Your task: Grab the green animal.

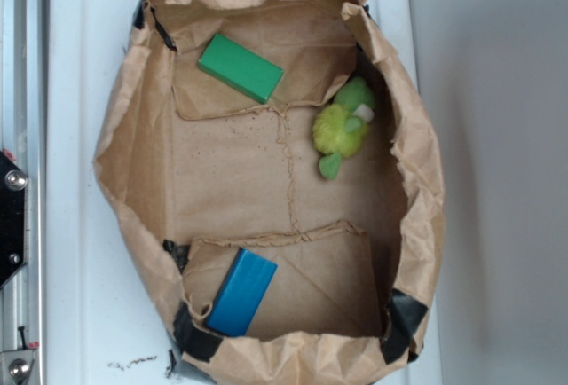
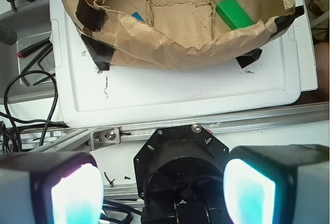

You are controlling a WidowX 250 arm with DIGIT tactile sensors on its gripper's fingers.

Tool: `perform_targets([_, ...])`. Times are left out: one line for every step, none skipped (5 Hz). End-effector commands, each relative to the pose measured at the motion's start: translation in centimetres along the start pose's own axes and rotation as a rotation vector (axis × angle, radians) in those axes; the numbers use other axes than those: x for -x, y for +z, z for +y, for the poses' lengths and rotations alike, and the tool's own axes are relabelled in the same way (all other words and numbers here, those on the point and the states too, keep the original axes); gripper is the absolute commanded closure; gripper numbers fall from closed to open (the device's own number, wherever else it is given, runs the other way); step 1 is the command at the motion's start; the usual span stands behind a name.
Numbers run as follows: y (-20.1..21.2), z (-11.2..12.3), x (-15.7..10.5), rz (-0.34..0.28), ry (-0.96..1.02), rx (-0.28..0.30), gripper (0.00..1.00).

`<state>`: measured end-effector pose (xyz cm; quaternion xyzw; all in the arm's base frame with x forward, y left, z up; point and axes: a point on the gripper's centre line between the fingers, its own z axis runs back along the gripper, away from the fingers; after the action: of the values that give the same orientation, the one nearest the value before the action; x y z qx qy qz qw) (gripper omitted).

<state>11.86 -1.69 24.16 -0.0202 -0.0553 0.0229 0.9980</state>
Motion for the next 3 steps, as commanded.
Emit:
perform_targets([0.0, 0.0, 0.0, 0.000, 0.000, 0.000, 0.00])
perform_targets([-2.2, -0.4, -4.8, -0.005, 0.086, -0.001, 0.00])
perform_targets([-3.5, -0.6, -9.2, 0.028, 0.118, 0.000, 0.00])
